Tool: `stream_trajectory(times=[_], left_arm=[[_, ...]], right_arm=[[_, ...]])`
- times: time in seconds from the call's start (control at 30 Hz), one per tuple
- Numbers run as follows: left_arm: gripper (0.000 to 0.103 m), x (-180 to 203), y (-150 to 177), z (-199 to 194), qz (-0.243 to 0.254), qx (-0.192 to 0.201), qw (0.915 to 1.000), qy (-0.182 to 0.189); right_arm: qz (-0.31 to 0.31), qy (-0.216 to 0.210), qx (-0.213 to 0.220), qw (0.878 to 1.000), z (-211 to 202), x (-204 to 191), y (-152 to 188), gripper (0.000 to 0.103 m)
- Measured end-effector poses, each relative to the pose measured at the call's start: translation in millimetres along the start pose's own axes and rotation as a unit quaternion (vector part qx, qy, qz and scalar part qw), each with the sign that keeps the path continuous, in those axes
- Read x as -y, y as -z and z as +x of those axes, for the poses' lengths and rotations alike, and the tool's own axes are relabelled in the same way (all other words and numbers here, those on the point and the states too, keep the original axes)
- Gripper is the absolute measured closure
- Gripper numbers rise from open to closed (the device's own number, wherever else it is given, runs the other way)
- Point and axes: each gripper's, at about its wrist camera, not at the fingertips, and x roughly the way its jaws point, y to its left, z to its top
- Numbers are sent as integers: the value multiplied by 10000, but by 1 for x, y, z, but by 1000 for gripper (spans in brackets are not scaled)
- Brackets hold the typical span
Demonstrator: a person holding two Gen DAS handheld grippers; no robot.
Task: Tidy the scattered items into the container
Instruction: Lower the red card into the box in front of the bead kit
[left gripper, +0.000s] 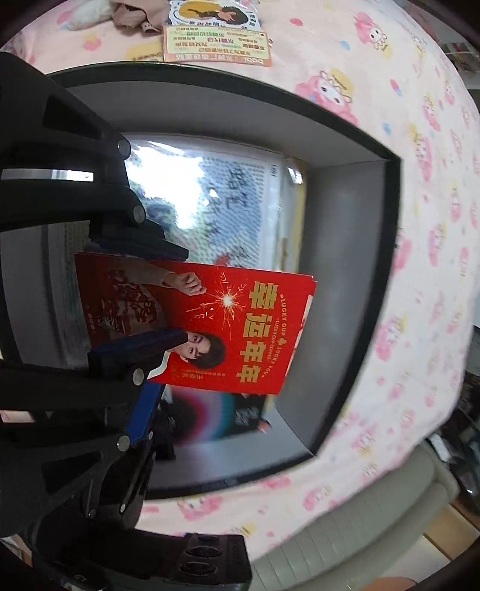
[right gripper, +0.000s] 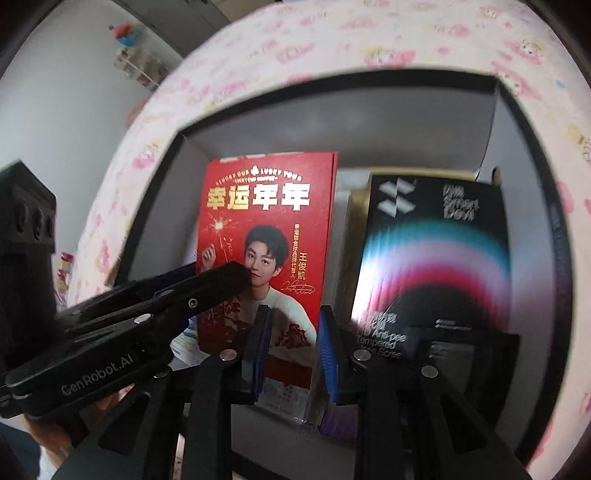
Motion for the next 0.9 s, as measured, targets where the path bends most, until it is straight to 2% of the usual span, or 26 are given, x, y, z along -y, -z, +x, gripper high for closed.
stream_trajectory(times=[0.13,0.2,0.23,0.37,0.43,0.53,0.6,0.73,0.87,0.9], left_arm=[[57,0,3,15,190,-465,9970,-597],[56,-2,5,14,187,-472,9956,-790],[56,-3,6,10,165,-437,9961,-750],[56,5,7,-7,193,-112,9986,-475],[56,21,7,-8,445,-63,9980,-437],[53,50,5,5,918,-175,9930,-722],[49,65,6,16,1153,-308,9880,-982],[44,78,14,36,1422,-565,9776,-1448],[44,59,16,30,1098,-659,9788,-1596],[44,52,17,28,1036,-684,9787,-1636]], right_arm=[[-212,350,-132,9991,9,-7,8,77],[-319,486,-159,9982,4,-9,12,74],[-339,422,-123,9985,-1,-8,13,73],[-46,370,458,9983,-38,8,10,71],[113,568,874,9945,-58,17,6,71],[280,1118,1241,9856,-73,21,1,71],[319,1270,1218,9839,-71,25,1,71],[380,1135,1038,9874,-65,30,-1,71],[352,1128,1084,9871,-67,26,-3,70],[312,1242,1105,9856,-65,22,-4,70]])
